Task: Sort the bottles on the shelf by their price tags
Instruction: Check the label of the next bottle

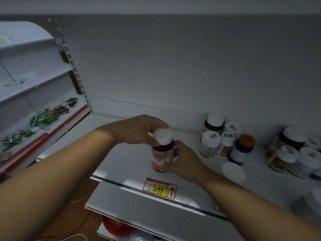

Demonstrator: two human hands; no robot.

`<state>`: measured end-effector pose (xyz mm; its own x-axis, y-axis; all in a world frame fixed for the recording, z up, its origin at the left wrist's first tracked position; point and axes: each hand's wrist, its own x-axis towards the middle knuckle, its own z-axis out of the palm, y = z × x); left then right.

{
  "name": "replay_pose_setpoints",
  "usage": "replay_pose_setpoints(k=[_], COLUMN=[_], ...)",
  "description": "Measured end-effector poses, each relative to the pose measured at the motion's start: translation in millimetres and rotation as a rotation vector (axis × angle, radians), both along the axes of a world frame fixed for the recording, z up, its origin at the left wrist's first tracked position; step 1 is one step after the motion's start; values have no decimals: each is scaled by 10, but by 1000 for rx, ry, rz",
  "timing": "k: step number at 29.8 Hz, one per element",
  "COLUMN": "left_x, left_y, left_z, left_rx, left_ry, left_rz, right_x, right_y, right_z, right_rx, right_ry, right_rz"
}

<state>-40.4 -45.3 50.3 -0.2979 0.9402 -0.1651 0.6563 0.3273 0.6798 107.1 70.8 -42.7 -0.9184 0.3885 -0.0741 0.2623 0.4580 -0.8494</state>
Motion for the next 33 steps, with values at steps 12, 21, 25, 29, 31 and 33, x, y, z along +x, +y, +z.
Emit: replay_pose_setpoints(k=[12,21,25,29,31,33], left_x=[16,461,830,1102,1150,1131], left_y=[-155,-165,5,310,421,468], left_z=[-269,206,102,-313,-503,-604], left_rx=[-56,324,559,633,603,565], left_ry=[54,250,-46,-219,-250,-289], left_rz=[-9,141,199,325,411,462], right_x=[57,158,169,185,208,262], right_y=[393,1155,1142,1194,1208,1239], right_z=[286,567,465,369,394,485], right_rx=[486,1241,1325,1189,983,718], right_ry=[-34,-325,-255,-230,-158,-50], right_rz=[68,222,224,230,250,218])
